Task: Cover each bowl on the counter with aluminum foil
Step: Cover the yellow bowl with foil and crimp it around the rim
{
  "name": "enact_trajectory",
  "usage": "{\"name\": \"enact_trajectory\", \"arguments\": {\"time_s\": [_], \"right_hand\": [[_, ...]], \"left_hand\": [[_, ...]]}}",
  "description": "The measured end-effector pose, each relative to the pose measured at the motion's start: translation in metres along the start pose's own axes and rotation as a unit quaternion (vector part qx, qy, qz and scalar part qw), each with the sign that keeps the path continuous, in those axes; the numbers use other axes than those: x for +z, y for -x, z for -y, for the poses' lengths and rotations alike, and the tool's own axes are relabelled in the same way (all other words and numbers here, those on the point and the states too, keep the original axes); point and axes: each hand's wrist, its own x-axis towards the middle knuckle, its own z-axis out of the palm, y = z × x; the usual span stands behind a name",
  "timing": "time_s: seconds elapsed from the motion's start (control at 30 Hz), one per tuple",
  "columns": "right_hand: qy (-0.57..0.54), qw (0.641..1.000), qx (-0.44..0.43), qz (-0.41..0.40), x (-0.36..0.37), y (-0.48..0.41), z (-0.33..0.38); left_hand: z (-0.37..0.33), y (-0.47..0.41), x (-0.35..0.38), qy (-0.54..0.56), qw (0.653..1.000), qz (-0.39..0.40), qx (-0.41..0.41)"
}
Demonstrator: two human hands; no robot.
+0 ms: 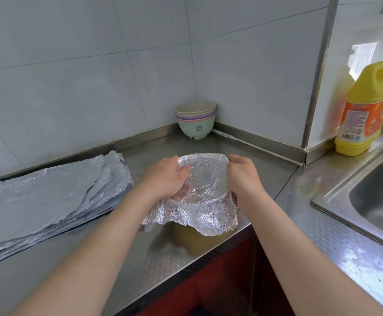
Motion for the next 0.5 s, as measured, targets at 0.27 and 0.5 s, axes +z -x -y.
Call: {"name": "enact_trajectory", "arguments": {"time_s": [0.27,0.5], "right_hand": [[0.153,0.984,-0.091,0.011,-0.016,-0.001,0.019],[0.281,0.954,-0.102,0.033,-0.002,-0.025,0.022]], "left_hand": [[0.006,-0.001,-0.01,-0.005,0.992,-0.119,0.045],[0.0,-0.026,0.006,-0.024,0.986,-0.148,0.07]]}}
